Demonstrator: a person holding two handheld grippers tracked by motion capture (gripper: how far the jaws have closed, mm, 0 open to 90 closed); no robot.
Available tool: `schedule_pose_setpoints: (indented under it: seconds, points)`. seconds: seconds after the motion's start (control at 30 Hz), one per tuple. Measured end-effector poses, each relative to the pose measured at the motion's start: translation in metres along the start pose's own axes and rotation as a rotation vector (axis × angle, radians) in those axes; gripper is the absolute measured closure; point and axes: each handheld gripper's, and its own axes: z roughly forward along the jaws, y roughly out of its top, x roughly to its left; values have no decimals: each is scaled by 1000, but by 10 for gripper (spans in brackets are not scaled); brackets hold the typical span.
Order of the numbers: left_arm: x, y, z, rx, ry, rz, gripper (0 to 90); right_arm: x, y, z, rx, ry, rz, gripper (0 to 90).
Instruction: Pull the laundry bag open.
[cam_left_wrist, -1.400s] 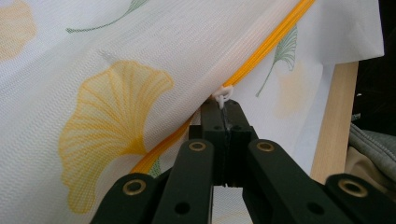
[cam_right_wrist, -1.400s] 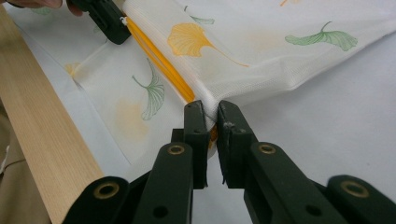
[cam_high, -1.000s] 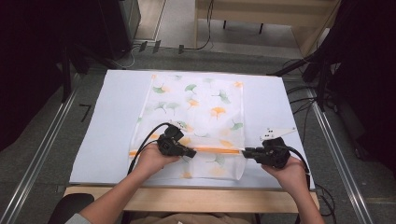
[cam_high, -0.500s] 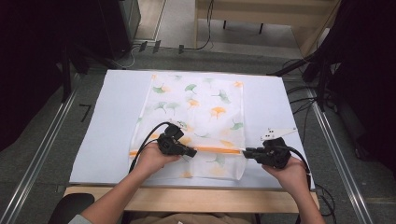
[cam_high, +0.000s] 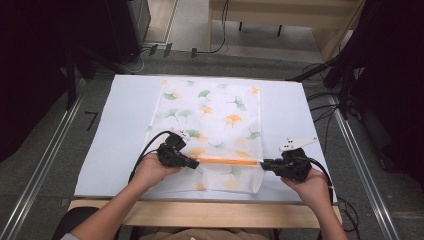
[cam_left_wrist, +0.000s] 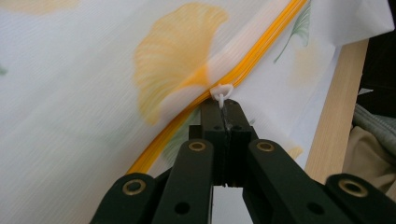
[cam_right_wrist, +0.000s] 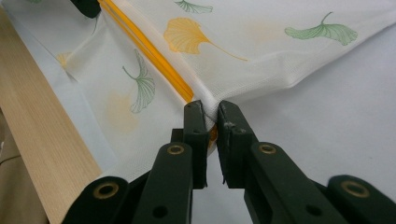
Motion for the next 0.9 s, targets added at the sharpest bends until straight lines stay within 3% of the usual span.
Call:
schedule_pose_setpoints:
  seconds: [0.17,0.9]
  points:
    - [7,-8,-8,-14,-1,-10,900,0,-1,1,4,5,4,846]
    - [5,-5,-4,-23,5,-13,900,-5,-2,1,14,-5,23,846]
